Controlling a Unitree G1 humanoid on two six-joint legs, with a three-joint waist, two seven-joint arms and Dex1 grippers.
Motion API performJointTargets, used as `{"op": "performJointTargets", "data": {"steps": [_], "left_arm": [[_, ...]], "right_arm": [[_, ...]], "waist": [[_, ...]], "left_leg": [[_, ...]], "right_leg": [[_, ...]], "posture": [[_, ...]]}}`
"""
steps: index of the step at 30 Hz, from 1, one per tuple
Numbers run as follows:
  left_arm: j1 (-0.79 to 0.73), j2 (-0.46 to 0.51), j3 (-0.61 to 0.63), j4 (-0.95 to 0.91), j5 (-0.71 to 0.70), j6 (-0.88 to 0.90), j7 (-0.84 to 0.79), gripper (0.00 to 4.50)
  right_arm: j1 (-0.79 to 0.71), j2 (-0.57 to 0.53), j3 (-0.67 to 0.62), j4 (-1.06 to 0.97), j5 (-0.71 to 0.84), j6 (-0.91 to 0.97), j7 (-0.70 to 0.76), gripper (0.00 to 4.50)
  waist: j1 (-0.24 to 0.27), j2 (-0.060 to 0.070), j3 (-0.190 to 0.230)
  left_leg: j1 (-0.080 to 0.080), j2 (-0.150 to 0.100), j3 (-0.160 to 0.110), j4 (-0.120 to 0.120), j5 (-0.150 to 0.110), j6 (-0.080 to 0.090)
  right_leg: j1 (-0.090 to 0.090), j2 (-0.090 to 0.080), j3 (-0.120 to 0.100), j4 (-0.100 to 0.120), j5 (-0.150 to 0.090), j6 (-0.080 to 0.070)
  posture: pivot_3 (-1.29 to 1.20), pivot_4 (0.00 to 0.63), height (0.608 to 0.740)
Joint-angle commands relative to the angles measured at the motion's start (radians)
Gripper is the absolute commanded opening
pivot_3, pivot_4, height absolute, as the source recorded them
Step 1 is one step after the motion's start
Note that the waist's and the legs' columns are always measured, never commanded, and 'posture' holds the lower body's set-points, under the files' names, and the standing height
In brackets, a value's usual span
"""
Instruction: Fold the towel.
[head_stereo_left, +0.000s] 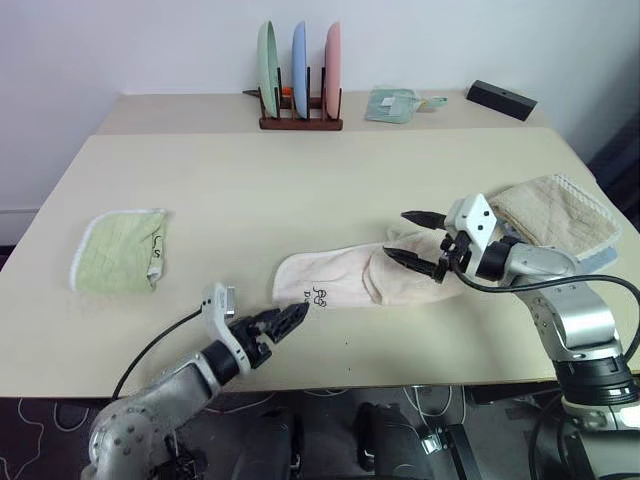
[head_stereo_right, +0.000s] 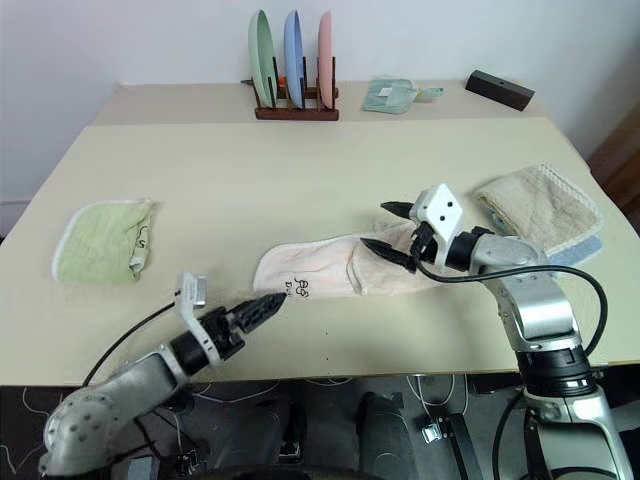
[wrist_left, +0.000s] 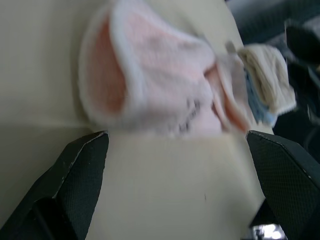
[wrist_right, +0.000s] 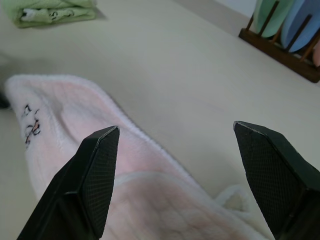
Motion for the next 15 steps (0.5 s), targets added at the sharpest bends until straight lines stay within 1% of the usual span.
{"op": "performJointTargets", "data": {"steps": [1, 5, 8, 10, 14, 15], "left_arm": [[-0.062, 0.008, -0.007, 0.048, -0.011, 0.012, 0.049, 4.5], [-0.128, -0.003, -0.025, 0.109, -0.01, 0.021, 0.066, 4.5], [-0.145, -0.012, -0.014, 0.14, -0.002, 0.012, 0.08, 3.68], [-0.15, -0.025, 0.004, 0.152, -0.011, -0.005, 0.087, 2.75], [-0.159, -0.04, 0.029, 0.165, -0.021, -0.025, 0.099, 0.7], [-0.16, -0.04, 0.03, 0.165, -0.017, -0.026, 0.096, 0.11]], "right_arm": [[0.016, -0.012, -0.002, -0.068, 0.019, 0.01, 0.019, 3.7], [0.072, -0.038, 0.002, -0.116, 0.032, 0.033, 0.054, 3.7], [0.099, -0.049, -0.005, -0.142, 0.042, 0.044, 0.064, 3.77], [0.117, -0.056, -0.009, -0.152, 0.038, 0.04, 0.065, 3.77], [0.142, -0.062, -0.012, -0.156, 0.03, 0.024, 0.061, 3.77], [0.144, -0.062, -0.012, -0.157, 0.029, 0.022, 0.059, 3.77]], "waist": [[-0.001, 0.0, 0.0], [0.001, 0.0, 0.0], [-0.001, 0.0, 0.0], [-0.001, 0.0, 0.0], [0.0, 0.0, 0.0], [-0.001, 0.0, 0.0]], "left_leg": [[0.0, 0.0, 0.0, 0.0, 0.0, 0.0], [0.0, 0.0, 0.0, 0.0, 0.001, -0.001], [0.001, 0.0, 0.0, 0.0, 0.001, -0.001], [0.001, 0.0, 0.0, 0.0, 0.0, 0.0], [0.001, 0.0, 0.0, 0.0, 0.0, -0.001], [0.001, 0.0, 0.0, 0.0, 0.001, -0.001]], "right_leg": [[0.0, 0.0, 0.0, 0.0, 0.0, 0.0], [0.0, 0.001, 0.0, 0.0, 0.0, 0.0], [0.001, 0.001, 0.0, 0.0, 0.0, 0.0], [0.001, 0.001, 0.0, 0.0, 0.0, 0.0], [0.001, 0.0, 0.0, -0.001, 0.0, 0.0], [0.001, 0.0, 0.0, -0.001, 0.0, 0.0]], "posture": [[0.0, 0.15, 0.737], [0.0, 0.15, 0.737], [0.0, 0.15, 0.737], [0.0, 0.15, 0.737], [0.0, 0.15, 0.737], [0.0, 0.15, 0.737]]}}
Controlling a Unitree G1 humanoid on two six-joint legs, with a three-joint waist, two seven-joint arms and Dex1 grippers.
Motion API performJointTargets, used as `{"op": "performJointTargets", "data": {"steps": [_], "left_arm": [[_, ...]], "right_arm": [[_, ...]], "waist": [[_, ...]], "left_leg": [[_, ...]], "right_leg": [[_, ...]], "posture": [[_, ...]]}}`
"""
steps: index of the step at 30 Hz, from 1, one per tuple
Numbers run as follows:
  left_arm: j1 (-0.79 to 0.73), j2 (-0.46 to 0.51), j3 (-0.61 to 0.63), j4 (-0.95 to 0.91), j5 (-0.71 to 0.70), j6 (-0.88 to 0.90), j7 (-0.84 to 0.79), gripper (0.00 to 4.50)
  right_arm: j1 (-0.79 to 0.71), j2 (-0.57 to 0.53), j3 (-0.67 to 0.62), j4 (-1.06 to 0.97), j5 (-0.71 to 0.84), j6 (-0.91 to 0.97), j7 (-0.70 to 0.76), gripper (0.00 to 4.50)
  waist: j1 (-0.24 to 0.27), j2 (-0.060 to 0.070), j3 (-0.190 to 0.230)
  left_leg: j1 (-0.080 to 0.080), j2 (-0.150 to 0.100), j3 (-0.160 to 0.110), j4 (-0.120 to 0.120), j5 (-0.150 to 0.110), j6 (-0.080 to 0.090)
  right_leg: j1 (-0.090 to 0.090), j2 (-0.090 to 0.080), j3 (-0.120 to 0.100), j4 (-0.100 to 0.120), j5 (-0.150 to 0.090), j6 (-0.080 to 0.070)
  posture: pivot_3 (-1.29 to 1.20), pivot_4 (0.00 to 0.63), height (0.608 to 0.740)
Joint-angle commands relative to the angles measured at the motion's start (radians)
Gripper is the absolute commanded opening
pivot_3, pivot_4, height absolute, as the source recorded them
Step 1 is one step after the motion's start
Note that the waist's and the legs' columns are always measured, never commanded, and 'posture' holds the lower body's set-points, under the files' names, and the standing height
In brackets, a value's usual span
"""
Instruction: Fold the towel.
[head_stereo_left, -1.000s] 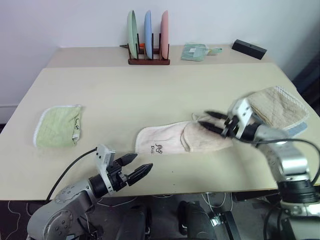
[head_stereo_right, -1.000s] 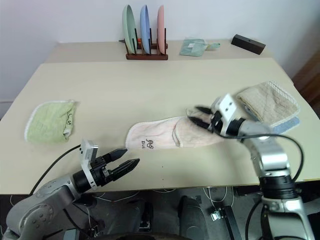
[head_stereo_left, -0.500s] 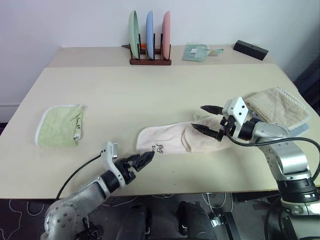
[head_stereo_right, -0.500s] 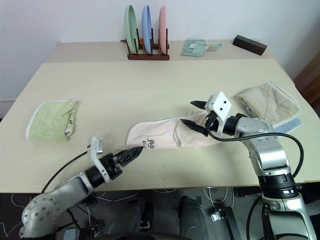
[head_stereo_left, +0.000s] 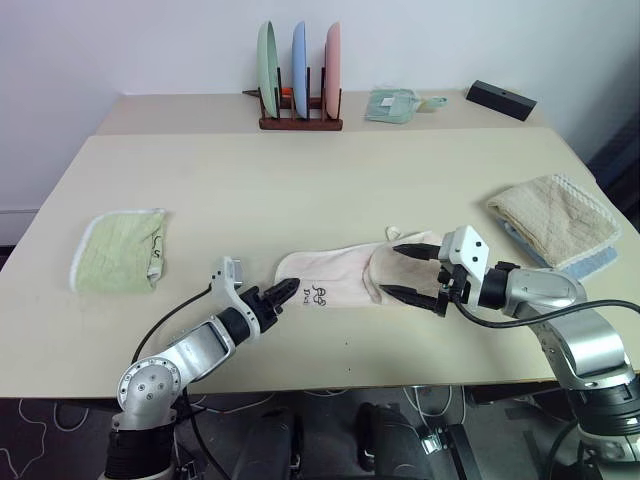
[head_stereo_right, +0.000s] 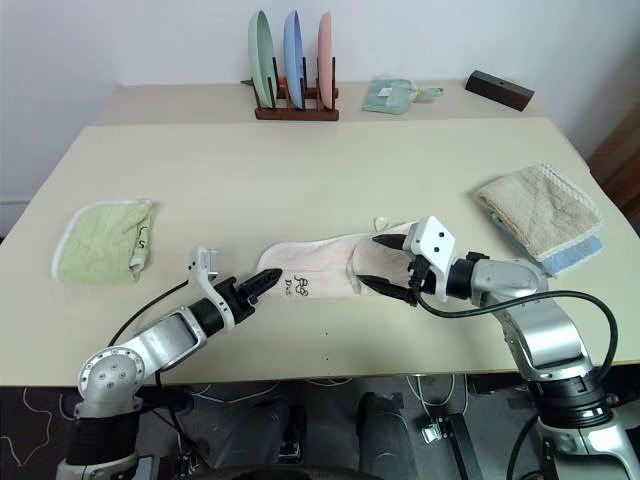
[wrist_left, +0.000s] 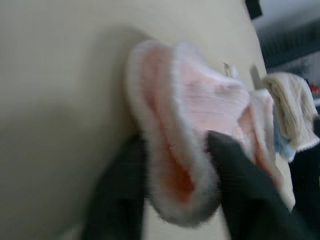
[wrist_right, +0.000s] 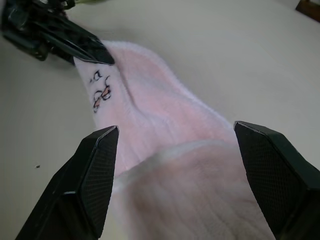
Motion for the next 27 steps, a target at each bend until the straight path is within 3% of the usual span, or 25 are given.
{"op": "performJointTargets", "data": {"steps": [1, 7, 15, 20, 27], "left_arm": [[-0.012, 0.002, 0.024, -0.02, -0.005, -0.02, -0.005, 0.04], [-0.018, 0.058, 0.101, -0.064, 0.054, -0.105, -0.095, 0.04], [-0.001, 0.303, 0.316, -0.077, 0.002, -0.137, -0.331, 0.04], [-0.191, 0.351, 0.095, -0.128, 0.076, -0.065, -0.391, 0.04], [-0.501, 0.202, -0.306, 0.002, 0.321, 0.054, -0.377, 0.04]], "right_arm": [[0.005, -0.008, -0.021, -0.039, 0.002, -0.019, -0.005, 3.77], [0.003, -0.009, -0.018, -0.033, -0.015, -0.029, -0.017, 3.77], [-0.013, -0.014, -0.023, 0.014, -0.042, -0.056, -0.02, 3.77], [-0.033, 0.005, 0.005, 0.051, -0.058, -0.079, -0.019, 3.77], [-0.042, 0.021, 0.02, 0.088, -0.074, -0.107, -0.027, 3.77]], "waist": [[-0.001, 0.0, 0.0], [-0.001, 0.0, 0.0], [0.0, 0.0, 0.0], [0.026, -0.001, 0.0], [0.02, -0.001, 0.0]], "left_leg": [[0.0, 0.0, 0.0, 0.0, 0.0, -0.001], [0.0, 0.0, 0.0, 0.0, 0.001, -0.001], [-0.001, 0.001, 0.001, -0.001, 0.002, -0.004], [-0.001, -0.001, 0.0, 0.0, 0.0, -0.001], [-0.001, -0.002, 0.001, 0.0, 0.003, -0.005]], "right_leg": [[0.0, 0.0, 0.0, 0.0, 0.0, 0.0], [0.0, 0.0, 0.0, 0.0, 0.0, 0.0], [-0.002, 0.0, 0.0, 0.0, 0.0, -0.001], [0.0, -0.001, -0.001, -0.001, 0.0, -0.001], [0.001, 0.0, 0.0, -0.001, 0.001, 0.002]], "posture": [[0.0, 0.15, 0.737], [0.0, 0.15, 0.737], [0.0, 0.15, 0.737], [0.0, 0.15, 0.737], [0.0, 0.15, 0.737]]}}
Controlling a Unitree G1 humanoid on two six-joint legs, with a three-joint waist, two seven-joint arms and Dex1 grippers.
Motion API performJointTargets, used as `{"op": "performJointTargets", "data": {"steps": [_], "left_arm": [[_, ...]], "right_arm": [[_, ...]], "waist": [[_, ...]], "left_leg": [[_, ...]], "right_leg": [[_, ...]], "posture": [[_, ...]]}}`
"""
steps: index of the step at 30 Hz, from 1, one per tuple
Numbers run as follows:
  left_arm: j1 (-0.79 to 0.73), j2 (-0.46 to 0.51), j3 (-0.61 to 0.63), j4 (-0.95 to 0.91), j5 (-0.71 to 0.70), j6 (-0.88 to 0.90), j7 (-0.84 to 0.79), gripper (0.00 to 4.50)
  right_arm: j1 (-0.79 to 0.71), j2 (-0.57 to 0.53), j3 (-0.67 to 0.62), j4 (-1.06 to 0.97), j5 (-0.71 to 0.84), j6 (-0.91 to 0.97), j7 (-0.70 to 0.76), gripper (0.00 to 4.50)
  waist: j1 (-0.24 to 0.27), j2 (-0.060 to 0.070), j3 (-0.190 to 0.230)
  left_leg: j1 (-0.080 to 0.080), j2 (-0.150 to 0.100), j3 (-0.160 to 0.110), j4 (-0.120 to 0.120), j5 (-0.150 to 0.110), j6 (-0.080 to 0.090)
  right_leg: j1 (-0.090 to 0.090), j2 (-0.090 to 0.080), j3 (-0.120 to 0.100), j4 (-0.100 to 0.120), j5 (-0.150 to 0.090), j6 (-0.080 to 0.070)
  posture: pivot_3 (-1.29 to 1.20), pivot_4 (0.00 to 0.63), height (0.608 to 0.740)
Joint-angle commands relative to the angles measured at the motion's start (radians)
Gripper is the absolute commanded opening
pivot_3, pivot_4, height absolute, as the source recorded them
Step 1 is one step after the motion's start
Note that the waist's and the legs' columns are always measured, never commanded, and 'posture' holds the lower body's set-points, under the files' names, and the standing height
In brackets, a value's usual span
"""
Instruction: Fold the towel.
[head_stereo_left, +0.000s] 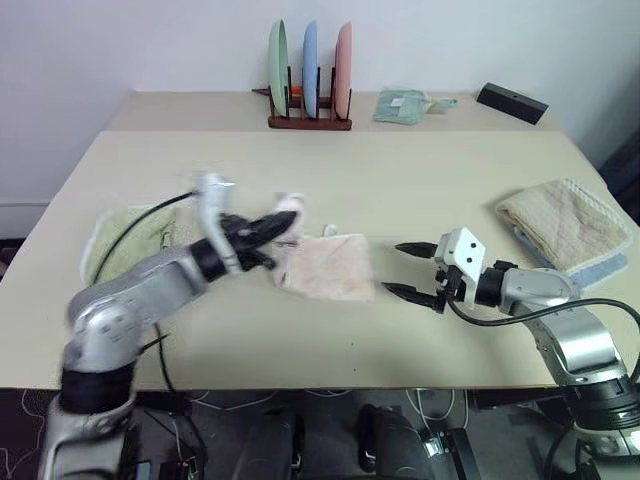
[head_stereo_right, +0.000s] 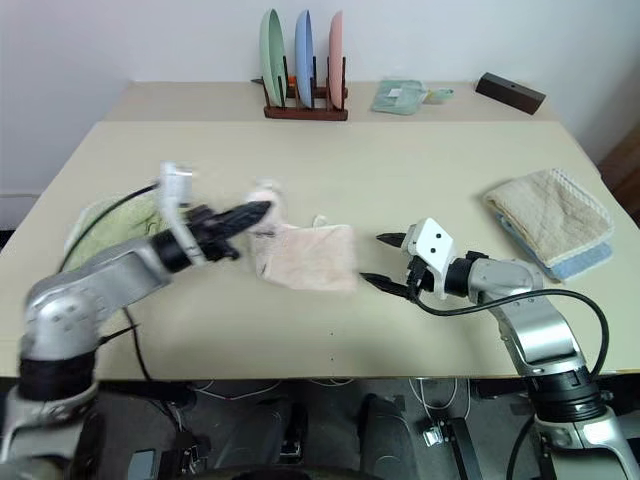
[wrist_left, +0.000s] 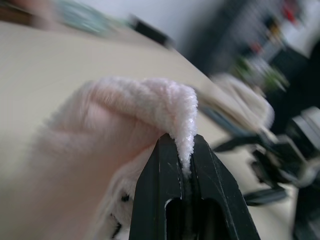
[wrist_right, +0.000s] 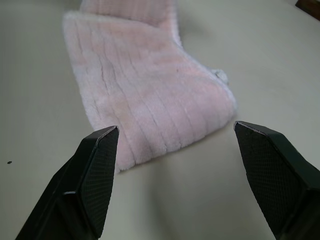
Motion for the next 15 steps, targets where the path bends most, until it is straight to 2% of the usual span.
{"op": "performJointTargets", "data": {"steps": [1, 6, 8, 11, 15], "left_arm": [[-0.074, -0.052, -0.166, 0.069, 0.163, 0.023, -0.019, 0.04], [-0.115, -0.097, -0.352, 0.174, 0.372, 0.014, -0.074, 0.04], [-0.107, -0.12, -0.372, 0.201, 0.408, 0.006, -0.105, 0.04], [-0.093, -0.157, -0.362, 0.219, 0.429, 0.008, -0.144, 0.87], [-0.067, -0.163, -0.341, 0.185, 0.445, 0.031, -0.183, 2.74]], "right_arm": [[-0.002, 0.007, -0.019, -0.003, -0.001, -0.024, -0.01, 3.77], [0.034, 0.0, -0.038, -0.021, -0.003, -0.027, -0.026, 3.77], [0.05, -0.003, -0.046, -0.032, -0.002, -0.025, -0.034, 3.77], [0.067, -0.007, -0.051, -0.042, -0.004, -0.025, -0.045, 3.77], [0.078, -0.012, -0.056, -0.052, -0.004, -0.025, -0.051, 3.77]], "waist": [[-0.003, 0.0, 0.0], [-0.003, 0.0, 0.0], [-0.001, 0.0, 0.0], [0.001, 0.0, 0.0], [0.0, 0.0, 0.0]], "left_leg": [[0.0, 0.001, 0.001, 0.0, 0.0, 0.0], [0.0, 0.002, 0.001, -0.001, 0.0, 0.0], [0.0, 0.002, 0.001, -0.001, -0.002, 0.003], [0.0, 0.003, 0.0, 0.0, -0.003, 0.005], [0.0, 0.003, 0.0, 0.0, -0.003, 0.005]], "right_leg": [[0.0, 0.001, 0.0, 0.0, 0.001, 0.001], [-0.001, 0.003, 0.0, 0.0, 0.001, 0.002], [-0.001, 0.003, 0.0, 0.0, 0.001, 0.002], [-0.001, 0.002, 0.0, 0.0, 0.0, 0.001], [-0.001, 0.002, 0.001, 0.0, 0.0, 0.001]], "posture": [[0.0, 0.15, 0.737], [0.0, 0.15, 0.737], [0.0, 0.15, 0.737], [0.0, 0.15, 0.737], [0.0, 0.15, 0.737]]}}
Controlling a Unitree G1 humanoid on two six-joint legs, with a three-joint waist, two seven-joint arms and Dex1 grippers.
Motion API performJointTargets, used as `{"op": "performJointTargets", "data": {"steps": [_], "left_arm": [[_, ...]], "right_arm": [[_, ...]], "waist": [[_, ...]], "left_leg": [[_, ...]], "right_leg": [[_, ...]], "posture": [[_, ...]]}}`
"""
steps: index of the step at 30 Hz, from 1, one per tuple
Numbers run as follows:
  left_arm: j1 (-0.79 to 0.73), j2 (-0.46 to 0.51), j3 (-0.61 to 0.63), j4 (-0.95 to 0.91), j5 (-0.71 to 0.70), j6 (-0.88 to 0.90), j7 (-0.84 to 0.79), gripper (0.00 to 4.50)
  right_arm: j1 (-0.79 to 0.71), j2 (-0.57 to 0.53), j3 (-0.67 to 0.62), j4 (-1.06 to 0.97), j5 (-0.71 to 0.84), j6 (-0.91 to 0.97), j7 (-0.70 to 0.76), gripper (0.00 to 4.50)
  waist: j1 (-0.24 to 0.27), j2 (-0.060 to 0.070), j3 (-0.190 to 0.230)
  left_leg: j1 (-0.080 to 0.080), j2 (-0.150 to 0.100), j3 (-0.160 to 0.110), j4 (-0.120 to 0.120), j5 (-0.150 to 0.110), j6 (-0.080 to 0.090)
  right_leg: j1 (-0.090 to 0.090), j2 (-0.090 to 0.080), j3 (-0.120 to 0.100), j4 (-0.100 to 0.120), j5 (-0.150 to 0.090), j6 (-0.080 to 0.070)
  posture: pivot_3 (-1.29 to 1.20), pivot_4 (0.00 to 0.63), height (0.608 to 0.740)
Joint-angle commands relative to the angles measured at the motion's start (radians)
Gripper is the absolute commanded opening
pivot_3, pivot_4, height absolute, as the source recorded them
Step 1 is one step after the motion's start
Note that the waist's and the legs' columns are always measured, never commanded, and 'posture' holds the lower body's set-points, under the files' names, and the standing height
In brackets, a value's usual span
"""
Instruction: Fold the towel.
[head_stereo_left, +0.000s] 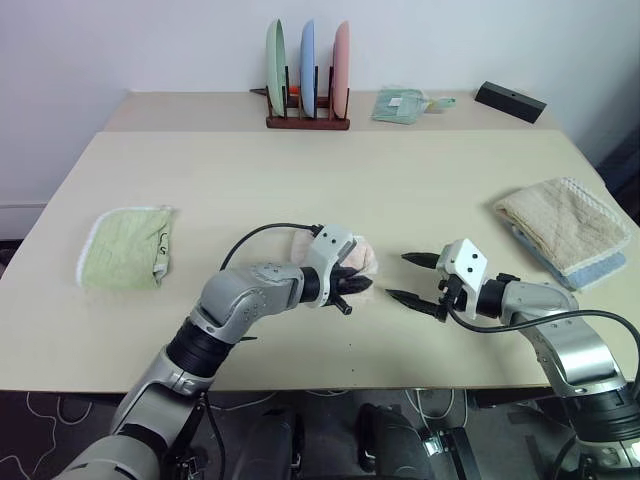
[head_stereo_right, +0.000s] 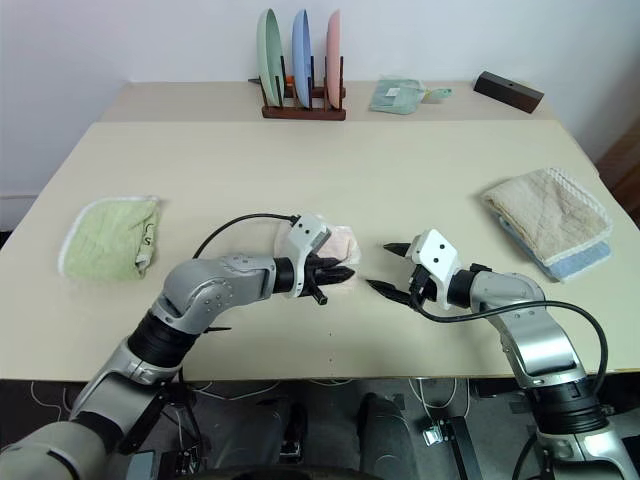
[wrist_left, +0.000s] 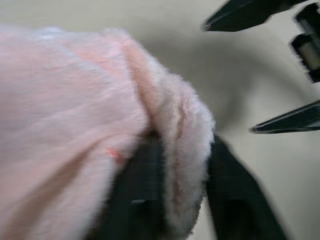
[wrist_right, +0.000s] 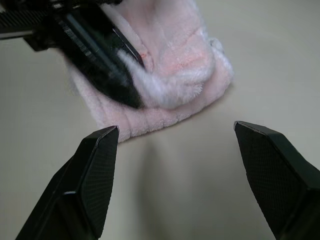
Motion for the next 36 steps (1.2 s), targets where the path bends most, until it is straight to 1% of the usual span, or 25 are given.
{"op": "performJointTargets", "data": {"steps": [1, 3, 4, 6, 8, 9, 11, 12, 14, 17, 18, 19, 20, 21, 23, 27, 29, 32, 36], "left_arm": [[0.024, -0.001, 0.034, -0.053, 0.015, 0.019, -0.028, 3.3], [0.037, -0.005, 0.083, -0.074, -0.01, 0.039, -0.035, 4.29], [0.043, -0.01, 0.108, -0.087, -0.025, 0.048, -0.039, 4.4], [0.052, -0.02, 0.218, -0.132, -0.1, 0.063, -0.041, 4.4], [0.057, -0.012, 0.272, -0.176, -0.129, 0.058, -0.059, 4.4], [0.065, 0.014, 0.293, -0.221, -0.144, 0.05, -0.09, 4.4], [0.098, 0.1, 0.327, -0.31, -0.173, 0.058, -0.158, 4.4], [0.12, 0.136, 0.346, -0.345, -0.165, 0.029, -0.186, 4.17], [0.137, 0.154, 0.416, -0.342, -0.189, 0.038, -0.16, 3.55], [0.151, 0.189, 0.457, -0.335, -0.181, 0.023, -0.171, 2.06], [0.152, 0.193, 0.468, -0.322, -0.166, 0.007, -0.165, 1.62], [0.146, 0.191, 0.474, -0.293, -0.127, -0.031, -0.149, 1.04], [0.138, 0.185, 0.475, -0.261, -0.084, -0.07, -0.127, 0.5], [0.128, 0.182, 0.466, -0.222, -0.036, -0.1, -0.104, 0.12], [0.128, 0.184, 0.435, -0.169, 0.039, -0.153, -0.094, 0.12], [0.164, 0.205, 0.303, -0.106, 0.169, -0.261, -0.181, 0.12], [0.179, 0.191, 0.26, -0.069, 0.216, -0.32, -0.209, 0.12], [0.19, 0.166, 0.225, 0.004, 0.272, -0.386, -0.235, 0.12], [0.235, 0.178, 0.175, 0.039, 0.346, -0.454, -0.285, 0.12]], "right_arm": [[0.003, -0.015, -0.038, -0.039, -0.001, -0.017, -0.008, 3.77], [0.003, -0.018, -0.038, -0.037, -0.002, -0.018, -0.008, 3.77], [0.004, -0.02, -0.038, -0.037, -0.003, -0.019, -0.009, 3.77], [-0.003, -0.021, -0.039, -0.032, -0.003, -0.019, -0.009, 3.77], [-0.01, -0.022, -0.038, -0.03, -0.002, -0.017, -0.009, 3.77], [-0.016, -0.021, -0.038, -0.028, -0.001, -0.014, -0.009, 3.77], [-0.04, -0.014, -0.038, -0.024, 0.01, -0.001, -0.011, 3.77], [-0.055, -0.008, -0.041, -0.02, 0.019, 0.016, -0.018, 3.52], [-0.077, -0.003, -0.04, -0.021, 0.032, 0.045, -0.021, 2.91], [-0.099, 0.001, -0.034, -0.029, 0.034, 0.063, -0.018, 1.39], [-0.108, 0.007, -0.032, -0.03, 0.039, 0.067, -0.018, 0.96], [-0.124, 0.017, -0.032, -0.033, 0.048, 0.077, -0.024, 0.36], [-0.139, 0.03, -0.032, -0.034, 0.055, 0.087, -0.033, 0.0], [-0.16, 0.05, -0.029, -0.037, 0.06, 0.102, -0.051, 0.0], [-0.198, 0.09, -0.02, -0.045, 0.071, 0.137, -0.086, 0.0], [-0.283, 0.216, 0.014, -0.02, 0.064, 0.231, -0.202, 0.0], [-0.299, 0.265, 0.043, -0.004, 0.058, 0.279, -0.239, 0.0], [-0.267, 0.298, 0.113, 0.009, 0.033, 0.277, -0.23, 0.0], [-0.209, 0.306, 0.187, 0.071, -0.026, 0.251, -0.233, 0.0]], "waist": [[0.0, 0.0, 0.0], [0.0, 0.0, 0.0], [0.0, 0.0, 0.0], [-0.001, 0.0, 0.0], [-0.001, 0.0, 0.0], [-0.001, 0.0, 0.0], [-0.004, 0.0, 0.0], [-0.01, 0.0, 0.0], [-0.011, 0.0, 0.0], [0.001, 0.0, 0.0], [0.002, 0.0, 0.0], [0.002, 0.0, 0.0], [0.001, 0.0, 0.0], [0.001, 0.0, 0.0], [0.0, 0.0, 0.0], [-0.004, 0.0, 0.0], [-0.005, 0.0, 0.0], [0.002, 0.0, 0.0], [-0.003, 0.0, 0.0]], "left_leg": [[0.0, 0.0, 0.0, 0.0, 0.0, 0.0], [0.0, 0.0, 0.0, 0.0, 0.0, 0.0], [0.0, 0.0, 0.0, 0.0, 0.0, 0.0], [0.0, 0.0, -0.001, 0.0, 0.0, 0.0], [0.0, 0.001, -0.001, 0.0, 0.0, 0.0], [0.0, 0.001, -0.001, 0.0, 0.0, 0.0], [0.0, 0.001, -0.001, 0.0, 0.001, -0.002], [0.0, 0.001, 0.0, 0.0, 0.002, -0.004], [0.0, 0.001, 0.0, -0.001, 0.003, -0.005], [0.0, 0.0, -0.001, 0.0, 0.003, -0.005], [0.0, 0.0, -0.001, 0.0, 0.002, -0.004], [0.0, 0.0, -0.001, 0.0, 0.001, -0.003], [0.0, 0.0, -0.001, 0.0, 0.001, -0.003], [0.0, 0.0, -0.001, 0.0, 0.001, -0.003], [0.0, 0.0, -0.001, 0.0, 0.002, -0.003], [0.0, 0.0, 0.0, -0.001, 0.003, -0.006], [0.0, 0.0, 0.001, -0.001, 0.003, -0.006], [-0.001, 0.0, 0.0, -0.001, 0.003, -0.006], [-0.001, 0.0, 0.001, -0.001, 0.003, -0.005]], "right_leg": [[0.0, 0.0, 0.0, 0.0, 0.0, 0.0], [0.0, 0.0, 0.0, 0.0, -0.001, -0.002], [0.0, 0.0, 0.0, 0.0, -0.001, -0.002], [0.0, 0.0, 0.0, 0.0, -0.001, -0.002], [-0.001, 0.0, 0.0, 0.001, -0.001, -0.002], [-0.001, 0.0, 0.0, 0.001, -0.001, -0.002], [-0.001, 0.0, 0.0, 0.001, -0.001, -0.002], [-0.001, 0.0, 0.0, 0.001, -0.001, -0.002], [-0.001, 0.0, 0.0, 0.001, -0.001, -0.002], [-0.001, 0.0, 0.0, 0.001, -0.001, -0.002], [-0.001, 0.0, 0.0, 0.001, -0.001, -0.002], [-0.001, 0.0, 0.0, 0.001, -0.001, -0.002], [0.0, 0.0, 0.0, 0.0, -0.001, -0.002], [0.0, 0.0, 0.0, 0.0, -0.001, -0.002], [0.0, 0.0, 0.0, 0.001, -0.001, -0.002], [-0.001, 0.001, 0.0, 0.001, -0.001, -0.002], [-0.002, 0.0, 0.0, 0.001, 0.001, 0.001], [-0.002, 0.0, 0.0, 0.001, 0.001, 0.001], [-0.002, 0.0, 0.0, 0.0, 0.001, 0.0]], "posture": [[0.0, 0.15, 0.737], [0.0, 0.15, 0.737], [0.0, 0.15, 0.737], [0.0, 0.15, 0.737], [0.0, 0.15, 0.737], [0.0, 0.15, 0.737], [0.0, 0.15, 0.737], [0.0, 0.15, 0.737], [0.0, 0.15, 0.737], [0.0, 0.15, 0.737], [0.0, 0.15, 0.737], [0.0, 0.15, 0.737], [0.0, 0.15, 0.737], [0.0, 0.15, 0.737], [0.0, 0.15, 0.737], [0.0, 0.15, 0.737], [0.0, 0.15, 0.737], [0.0, 0.15, 0.737], [0.0, 0.15, 0.737]]}}
